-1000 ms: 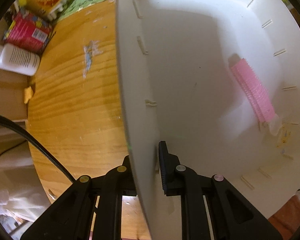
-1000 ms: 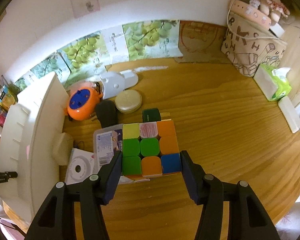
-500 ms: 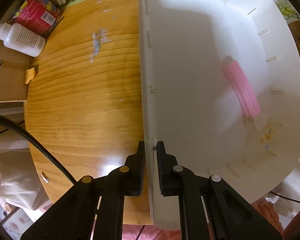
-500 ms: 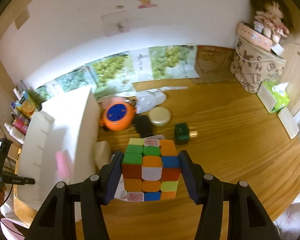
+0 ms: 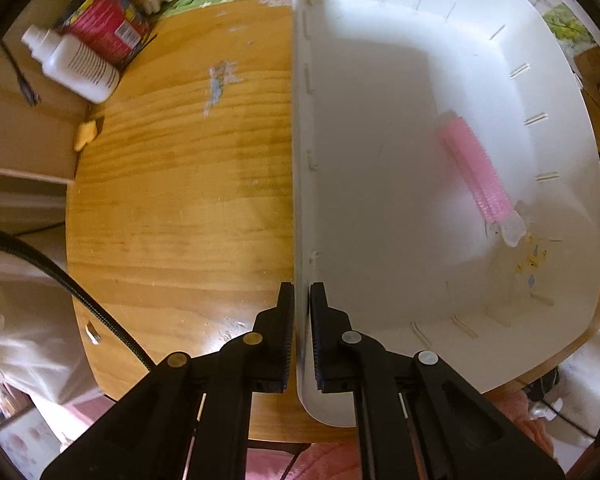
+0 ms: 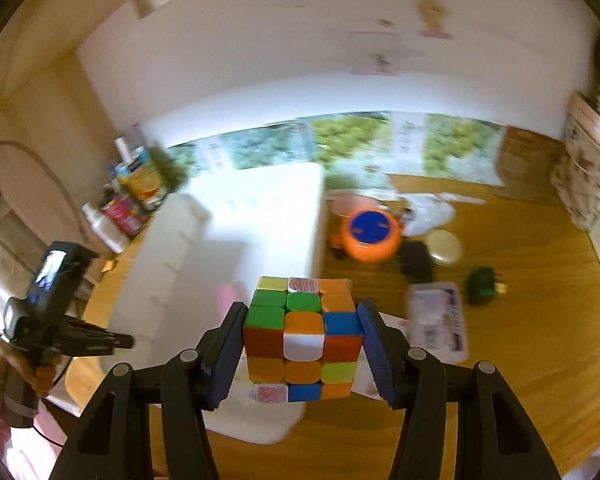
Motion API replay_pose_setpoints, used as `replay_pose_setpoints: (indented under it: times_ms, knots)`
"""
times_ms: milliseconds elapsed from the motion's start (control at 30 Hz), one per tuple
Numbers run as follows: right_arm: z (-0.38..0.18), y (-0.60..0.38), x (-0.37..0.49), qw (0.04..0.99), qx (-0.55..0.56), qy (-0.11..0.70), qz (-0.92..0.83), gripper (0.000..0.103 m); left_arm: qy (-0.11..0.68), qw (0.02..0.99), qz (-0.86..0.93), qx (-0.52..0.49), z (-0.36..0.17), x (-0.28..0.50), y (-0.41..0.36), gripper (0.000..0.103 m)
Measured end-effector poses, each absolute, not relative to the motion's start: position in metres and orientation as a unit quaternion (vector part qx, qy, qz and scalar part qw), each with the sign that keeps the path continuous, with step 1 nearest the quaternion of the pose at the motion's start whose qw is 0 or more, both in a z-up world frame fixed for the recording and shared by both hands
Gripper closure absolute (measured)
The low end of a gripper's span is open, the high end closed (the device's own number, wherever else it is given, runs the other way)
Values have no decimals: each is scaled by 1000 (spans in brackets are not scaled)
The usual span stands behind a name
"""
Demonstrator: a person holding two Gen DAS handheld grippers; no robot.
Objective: Organize rigid objects
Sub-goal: 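Carry the Rubik's cube into the tray and open the right tool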
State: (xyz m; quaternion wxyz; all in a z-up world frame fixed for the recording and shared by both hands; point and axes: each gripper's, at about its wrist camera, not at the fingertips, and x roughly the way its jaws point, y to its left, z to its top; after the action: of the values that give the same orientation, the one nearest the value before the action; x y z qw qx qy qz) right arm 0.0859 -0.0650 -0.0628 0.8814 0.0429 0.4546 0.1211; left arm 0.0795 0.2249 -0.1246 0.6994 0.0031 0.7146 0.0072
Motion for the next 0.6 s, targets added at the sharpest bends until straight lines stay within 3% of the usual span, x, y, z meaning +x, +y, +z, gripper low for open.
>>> replay_pose_setpoints:
  times_ms: [467, 600]
  knots:
    - [-84, 7, 82, 862, 15, 456, 222, 45, 695, 715, 60, -42, -131, 57, 223, 94]
    - [-82, 3, 79, 867, 18, 444, 226, 30, 697, 713, 65, -45, -138, 59, 228, 94]
